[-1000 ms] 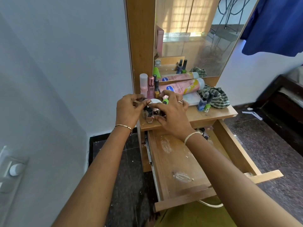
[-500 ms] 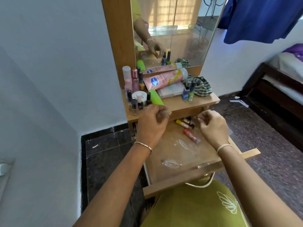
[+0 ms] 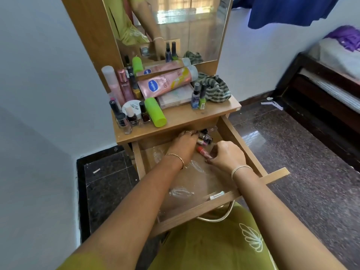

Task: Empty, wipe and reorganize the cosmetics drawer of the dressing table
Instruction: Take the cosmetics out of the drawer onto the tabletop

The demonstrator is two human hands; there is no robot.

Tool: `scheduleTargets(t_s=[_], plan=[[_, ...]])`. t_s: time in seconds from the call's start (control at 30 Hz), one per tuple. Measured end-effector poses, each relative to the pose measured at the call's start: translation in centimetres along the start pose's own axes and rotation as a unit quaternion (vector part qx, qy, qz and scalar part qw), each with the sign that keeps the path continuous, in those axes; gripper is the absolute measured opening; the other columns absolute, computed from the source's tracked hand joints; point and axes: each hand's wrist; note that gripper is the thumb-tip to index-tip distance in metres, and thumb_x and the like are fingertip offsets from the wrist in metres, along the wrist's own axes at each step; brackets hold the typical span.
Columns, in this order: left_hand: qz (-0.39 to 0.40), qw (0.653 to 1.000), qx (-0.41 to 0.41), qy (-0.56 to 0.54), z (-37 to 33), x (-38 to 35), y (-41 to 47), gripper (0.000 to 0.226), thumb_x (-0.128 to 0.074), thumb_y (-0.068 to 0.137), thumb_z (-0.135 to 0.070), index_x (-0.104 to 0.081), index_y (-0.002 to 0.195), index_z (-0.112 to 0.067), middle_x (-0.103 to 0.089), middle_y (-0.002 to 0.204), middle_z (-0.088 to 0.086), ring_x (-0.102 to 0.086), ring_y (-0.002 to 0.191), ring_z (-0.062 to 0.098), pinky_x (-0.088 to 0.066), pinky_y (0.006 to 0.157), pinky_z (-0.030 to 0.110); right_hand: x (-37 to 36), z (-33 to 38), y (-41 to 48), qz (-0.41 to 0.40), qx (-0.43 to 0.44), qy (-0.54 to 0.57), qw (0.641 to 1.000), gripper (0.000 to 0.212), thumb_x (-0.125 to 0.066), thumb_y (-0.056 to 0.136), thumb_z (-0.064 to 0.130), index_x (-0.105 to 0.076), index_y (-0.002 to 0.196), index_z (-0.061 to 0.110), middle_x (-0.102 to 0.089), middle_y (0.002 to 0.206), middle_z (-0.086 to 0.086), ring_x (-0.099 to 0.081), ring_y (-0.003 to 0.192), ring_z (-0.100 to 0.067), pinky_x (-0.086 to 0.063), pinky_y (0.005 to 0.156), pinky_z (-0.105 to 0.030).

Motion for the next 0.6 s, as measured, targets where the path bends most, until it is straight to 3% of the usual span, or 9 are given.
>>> scheduleTargets(t_s=[0.13, 0.33, 0.43, 0.6], plan=[[-0.005, 0.997, 0.006, 0.071, -0.5, -0.6, 1.0, 0.039, -0.035, 0.092, -0.003, -0.046, 0.128, -0.012, -0.047, 0.130, 0.012, -0.041, 0.124, 0.032, -0.039, 0.103, 0.044, -1.0, -0.2, 0.2, -0.005, 0.003, -0.012, 1.000, 0.033, -0.064, 0.079, 0.052, -0.058, 0.082, 0.019, -0.065, 0.093, -0.004, -0.063, 0.089, -0.026, -0.046, 0.068, -0.030], [0.000, 0.995, 0.004, 0.098, 0.0, -1.0, 0.8, 0.030, -0.037, 0.094, -0.006, -0.053, 0.120, -0.011, -0.051, 0.121, 0.013, -0.042, 0.121, 0.033, -0.040, 0.100, 0.043, -0.7, -0.2, 0.4, 0.017, -0.013, 0.025, 0.999, 0.024, -0.063, 0.080, 0.045, -0.057, 0.080, 0.022, -0.063, 0.089, 0.000, -0.061, 0.085, -0.023, -0.044, 0.064, -0.028], [-0.015, 0.998, 0.026, 0.054, 0.4, -0.7, 0.1, 0.020, -0.044, 0.093, -0.008, -0.056, 0.109, -0.009, -0.054, 0.117, 0.015, -0.046, 0.116, 0.034, -0.042, 0.097, 0.042, 0.2, -0.6, 0.1, 0.026, -0.014, 0.067, 0.997, 0.010, -0.062, 0.084, 0.027, -0.062, 0.092, 0.020, -0.066, 0.096, -0.002, -0.061, 0.089, -0.023, -0.050, 0.074, -0.032], [-0.097, 0.986, 0.043, -0.130, 0.8, 0.8, -2.6, 0.019, -0.065, 0.085, -0.020, -0.058, 0.102, -0.014, -0.064, 0.102, 0.008, -0.059, 0.096, 0.026, -0.045, 0.077, 0.033, 2.1, -1.2, -1.0, -0.003, -0.008, 0.148, 0.989, 0.018, -0.068, 0.085, 0.030, -0.065, 0.100, 0.020, -0.065, 0.092, 0.005, -0.057, 0.083, -0.012, -0.042, 0.071, -0.024]])
Point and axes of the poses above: each hand's wrist, its own y-axis towards the middle knuckle, its own x-axis out of the back of the hand, z = x × y
